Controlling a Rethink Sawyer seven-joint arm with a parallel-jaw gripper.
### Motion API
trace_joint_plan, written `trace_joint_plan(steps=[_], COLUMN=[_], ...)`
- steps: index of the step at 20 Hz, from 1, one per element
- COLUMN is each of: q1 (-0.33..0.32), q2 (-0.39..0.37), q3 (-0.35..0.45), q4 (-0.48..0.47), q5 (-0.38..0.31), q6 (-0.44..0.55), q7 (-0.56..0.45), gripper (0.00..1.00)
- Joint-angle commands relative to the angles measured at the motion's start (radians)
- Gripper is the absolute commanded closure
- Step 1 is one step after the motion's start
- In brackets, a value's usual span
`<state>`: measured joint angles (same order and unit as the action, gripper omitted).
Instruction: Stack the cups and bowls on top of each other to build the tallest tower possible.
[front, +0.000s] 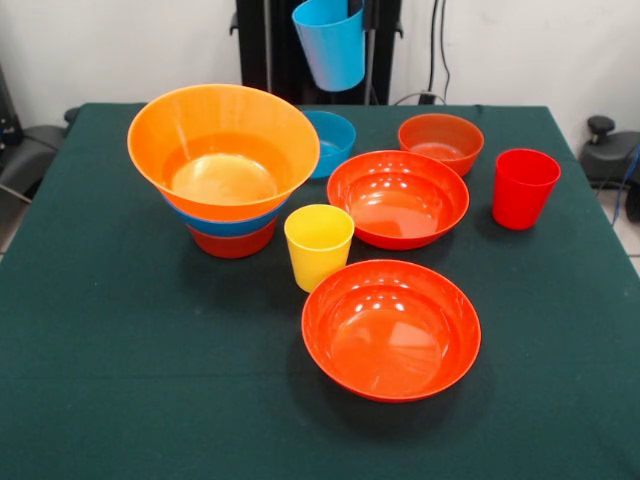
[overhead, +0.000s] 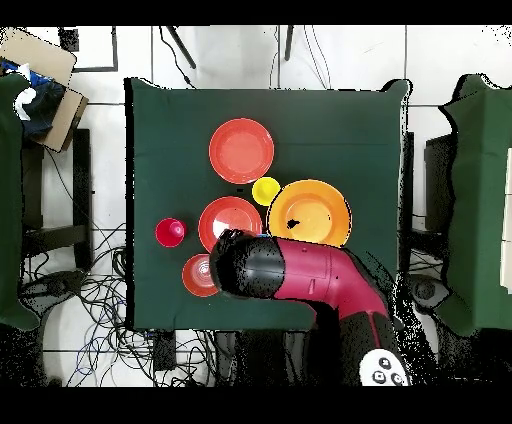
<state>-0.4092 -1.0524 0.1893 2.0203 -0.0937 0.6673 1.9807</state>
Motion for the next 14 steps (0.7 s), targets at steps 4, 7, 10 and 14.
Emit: trace_joint_plan(steps=[4,7,10,14], q1=[-0.063,-0.077,-0.09,-0.109], q2=[0.122,0.131,0.159,0.18], q3=[0.091,0.101,0.108,0.12], q4=[-0.08,-0.093,-0.125,-0.161], q5=[-0.055,-0.063,-0.078,-0.093], q6=[0.06,0.062,0.067,0.082], q7=[-0.107,-0.121,-0.135,-0.161], gripper=[1.0,1.0,1.0,1.0])
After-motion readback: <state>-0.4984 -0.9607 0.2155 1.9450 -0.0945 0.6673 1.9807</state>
